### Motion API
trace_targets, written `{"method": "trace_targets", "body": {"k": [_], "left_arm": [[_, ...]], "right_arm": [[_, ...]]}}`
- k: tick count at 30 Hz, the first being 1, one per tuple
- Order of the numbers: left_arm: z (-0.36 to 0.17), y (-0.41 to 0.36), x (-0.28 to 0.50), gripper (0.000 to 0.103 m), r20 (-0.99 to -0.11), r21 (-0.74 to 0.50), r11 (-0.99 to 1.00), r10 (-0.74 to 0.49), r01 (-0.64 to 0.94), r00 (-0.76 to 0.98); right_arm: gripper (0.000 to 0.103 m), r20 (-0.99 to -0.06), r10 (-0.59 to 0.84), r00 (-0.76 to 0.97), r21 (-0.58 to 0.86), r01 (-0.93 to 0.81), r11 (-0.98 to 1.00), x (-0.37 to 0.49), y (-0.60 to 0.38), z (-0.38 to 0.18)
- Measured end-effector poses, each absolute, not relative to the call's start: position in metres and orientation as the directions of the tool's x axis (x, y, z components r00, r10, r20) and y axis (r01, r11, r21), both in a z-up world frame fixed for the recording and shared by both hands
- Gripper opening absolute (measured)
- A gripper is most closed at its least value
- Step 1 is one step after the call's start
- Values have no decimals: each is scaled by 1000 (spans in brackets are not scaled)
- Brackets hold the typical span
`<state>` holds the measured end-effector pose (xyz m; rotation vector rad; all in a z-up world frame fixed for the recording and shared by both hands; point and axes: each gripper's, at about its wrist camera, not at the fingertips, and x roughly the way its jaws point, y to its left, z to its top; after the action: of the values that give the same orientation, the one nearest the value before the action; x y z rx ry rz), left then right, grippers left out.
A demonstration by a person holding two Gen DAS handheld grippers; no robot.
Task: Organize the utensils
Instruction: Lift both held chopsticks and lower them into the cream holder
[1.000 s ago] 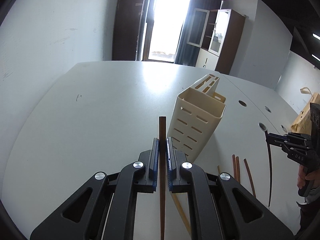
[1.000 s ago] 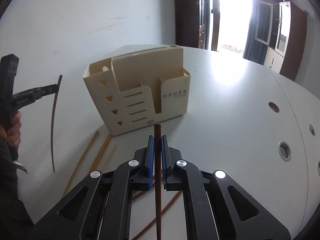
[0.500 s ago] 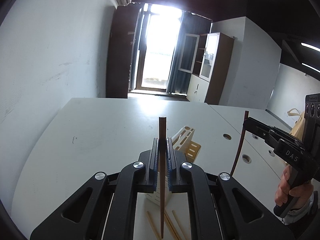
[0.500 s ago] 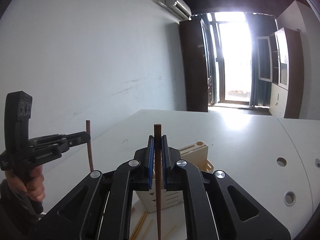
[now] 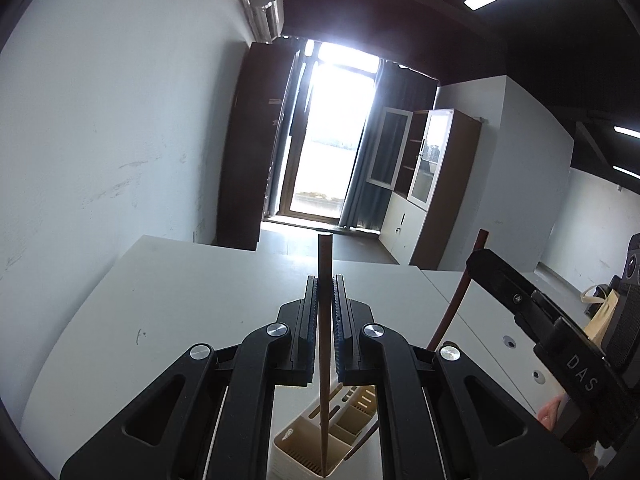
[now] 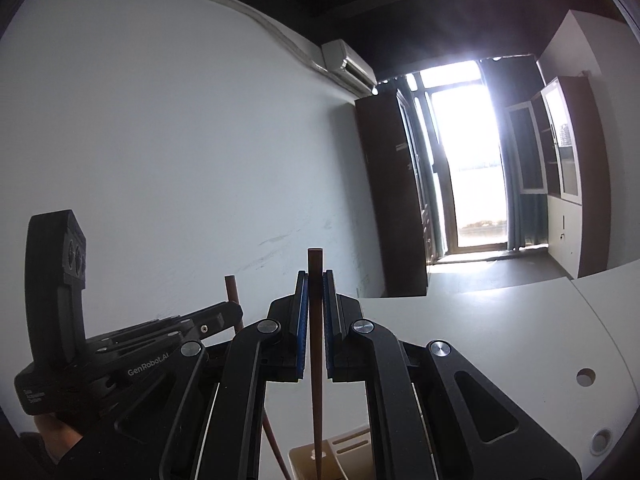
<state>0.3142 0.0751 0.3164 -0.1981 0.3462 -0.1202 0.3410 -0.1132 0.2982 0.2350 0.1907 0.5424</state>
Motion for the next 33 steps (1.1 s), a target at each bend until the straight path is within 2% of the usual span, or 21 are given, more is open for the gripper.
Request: {"method": "trace_targets", "body": {"k": [5,7,10,15,20,24,33], "left_arm": [[304,75,327,6,-258,-202,979,-80,28,963],[290,75,331,6,-263,-185,983,-56,7,963],[267,80,335,6,-301,-205,979,-62,-1,952],[244,82,314,6,-245,-168,986,-41,0,969],[223,85,298,7,-252,-165,986,-48,6,966],[213,90,293,7,-270,-211,977,-82,24,959],[182,89,296,7,-323,-233,972,-102,26,941]], "right_arm": [[8,-123,492,862,241,-456,857,337,-110,283],[8,-135,479,867,226,-443,867,335,-107,272],[8,-180,488,854,220,-449,866,338,-101,251],[8,-249,509,824,215,-465,859,332,-99,218],[8,-287,515,808,200,-475,857,327,-103,194],[8,-301,525,796,201,-485,851,322,-104,187],[8,-316,530,787,191,-494,848,315,-104,181]]}}
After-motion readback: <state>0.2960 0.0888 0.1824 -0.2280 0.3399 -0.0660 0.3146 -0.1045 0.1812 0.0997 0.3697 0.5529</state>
